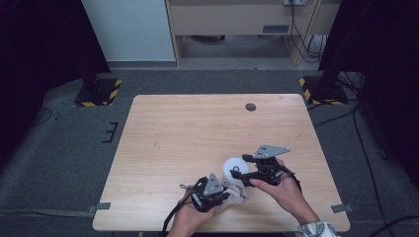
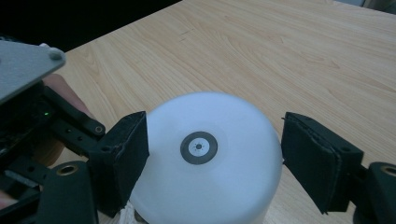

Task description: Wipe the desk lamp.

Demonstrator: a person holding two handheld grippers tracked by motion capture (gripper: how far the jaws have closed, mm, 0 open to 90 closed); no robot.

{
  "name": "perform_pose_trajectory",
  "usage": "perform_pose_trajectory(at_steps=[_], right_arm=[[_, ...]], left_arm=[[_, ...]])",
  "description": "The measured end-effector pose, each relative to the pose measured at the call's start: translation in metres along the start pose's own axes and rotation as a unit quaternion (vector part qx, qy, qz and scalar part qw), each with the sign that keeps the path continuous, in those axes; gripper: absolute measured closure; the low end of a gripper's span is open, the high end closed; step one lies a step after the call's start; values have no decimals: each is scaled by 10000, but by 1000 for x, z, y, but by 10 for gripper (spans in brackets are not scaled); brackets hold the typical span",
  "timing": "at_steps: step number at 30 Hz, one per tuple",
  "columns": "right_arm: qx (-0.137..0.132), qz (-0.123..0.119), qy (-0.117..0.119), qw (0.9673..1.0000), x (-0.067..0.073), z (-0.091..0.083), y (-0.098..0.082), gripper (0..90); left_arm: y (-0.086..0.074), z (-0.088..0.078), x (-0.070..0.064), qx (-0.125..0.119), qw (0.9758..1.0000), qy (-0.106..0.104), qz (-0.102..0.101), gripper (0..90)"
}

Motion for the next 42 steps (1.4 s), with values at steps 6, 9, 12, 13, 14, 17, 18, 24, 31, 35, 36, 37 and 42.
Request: perform_pose_trajectory(at_steps=[6,9,12,13,14,17,18,24,31,35,36,37,42], right_arm=[[7,24,14,10000,0,0,0,242],[8,48,19,10000,0,0,0,242],[7,54,25,10000,0,0,0,242],[14,54,32,10000,0,0,0,242],[17,53,30,10000,0,0,0,242],[9,38,23,10000,0,0,0,242],[10,39,24,10000,0,0,0,242],[15,51,32,10000,0,0,0,242],[-1,45,30,10000,0,0,0,243],[-8,57,43,10000,-1,0,-1,243],[-8,56,41,10000,-1,0,0,244],[-11,59,41,10000,-1,0,0,245],[-19,70,37,10000,-1,0,0,246]], left_arm=[[6,-14,22,-287,9989,142,-344,799],[21,-28,25,-665,9967,124,-453,800],[34,-40,23,-899,9948,69,-475,800],[36,-42,21,-921,9946,49,-473,800],[37,-44,19,-922,9947,34,-454,800],[37,-43,12,-880,9952,-54,-416,801],[36,-43,10,-868,9953,-79,-411,801],[38,-32,-17,-757,9966,-287,-168,801],[24,-7,-25,-433,9987,-268,-14,801],[8,6,-17,-102,9997,-214,6,802],[4,8,-16,-28,9998,-198,14,801],[1,11,-14,30,9998,-188,13,801],[-6,14,-8,201,9997,-112,45,801]])
Point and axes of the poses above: each handheld gripper's, and its own axes: z roughly forward along the jaws, y roughly out of its top, x roughly to its left, the point moved 8 cm from there along z, roughly forward along the jaws, and after that the axes turned 8 degrees about -z, right-handed, at the moved point
